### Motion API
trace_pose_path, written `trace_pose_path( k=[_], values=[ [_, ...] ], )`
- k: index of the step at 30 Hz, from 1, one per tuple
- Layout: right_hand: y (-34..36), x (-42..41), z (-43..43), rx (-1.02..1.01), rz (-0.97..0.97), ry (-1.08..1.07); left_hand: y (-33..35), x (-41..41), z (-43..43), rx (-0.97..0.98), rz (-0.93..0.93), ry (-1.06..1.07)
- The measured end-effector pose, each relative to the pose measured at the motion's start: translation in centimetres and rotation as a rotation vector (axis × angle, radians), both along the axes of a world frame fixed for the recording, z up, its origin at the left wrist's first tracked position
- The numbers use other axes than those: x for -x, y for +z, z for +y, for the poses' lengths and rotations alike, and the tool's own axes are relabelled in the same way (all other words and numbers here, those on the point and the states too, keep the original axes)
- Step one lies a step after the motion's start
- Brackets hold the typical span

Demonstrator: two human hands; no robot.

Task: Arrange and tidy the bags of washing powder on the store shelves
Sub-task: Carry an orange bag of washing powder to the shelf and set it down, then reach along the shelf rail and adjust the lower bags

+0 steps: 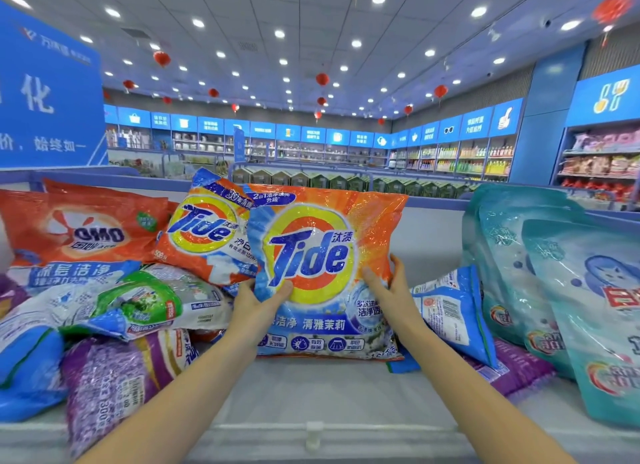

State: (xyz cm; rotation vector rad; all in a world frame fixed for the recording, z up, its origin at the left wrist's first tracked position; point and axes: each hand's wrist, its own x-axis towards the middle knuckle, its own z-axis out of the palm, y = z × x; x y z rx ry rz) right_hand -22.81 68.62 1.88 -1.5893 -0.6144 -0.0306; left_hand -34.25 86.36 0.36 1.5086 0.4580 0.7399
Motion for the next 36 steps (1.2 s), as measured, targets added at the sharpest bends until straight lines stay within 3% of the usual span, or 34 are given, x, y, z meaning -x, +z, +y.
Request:
trace_pose_path(
  k=[3, 7, 11, 15, 19, 21, 24, 30, 33, 36],
  values=[
    [0.5, 1.1, -0.6, -0.002, -0.140, -0.161, 0.3, 0.9, 0.3, -0.109, 0.040, 0.039],
    [0.9, 3.7, -0.9, -0.056, -0.431, -0.254, 0.5, 3.9, 0.1, -0.448, 0.015, 0.087],
    [1.1, 7.5, 1.2, -0.092, -0.604, -0.132, 1.6, 8.7, 0.7, -0.586, -0.134, 0.021],
    [1.5, 11.0, 5.5, 0.084, -0.806, 0.108, 3.7, 14.3, 3.7, -0.629, -0.215, -0.023],
    [1.4, 14.0, 11.6, 0.251, -1.216, 0.169, 4.2, 18.4, 8.1, -0.684, -0.212, 0.200],
    [1.3, 15.5, 14.6, 0.298, -1.315, 0.202, 3.7, 19.4, 10.3, -0.713, -0.177, 0.306],
    [0.7, 16.9, 18.0, 0.358, -1.338, 0.229, 2.5, 20.2, 12.4, -0.803, -0.068, 0.373],
    [0.9, 17.0, 20.7, 0.313, -1.322, 0.046, -0.3, 20.4, 13.4, -0.939, 0.162, 0.210],
    [2.6, 16.2, 20.7, 0.181, -1.137, -0.058, -1.8, 20.0, 14.0, -0.959, 0.215, 0.263],
    [5.3, 15.6, 20.6, 0.043, -0.938, -0.037, -2.2, 19.9, 13.8, -0.946, 0.138, 0.302]
  ],
)
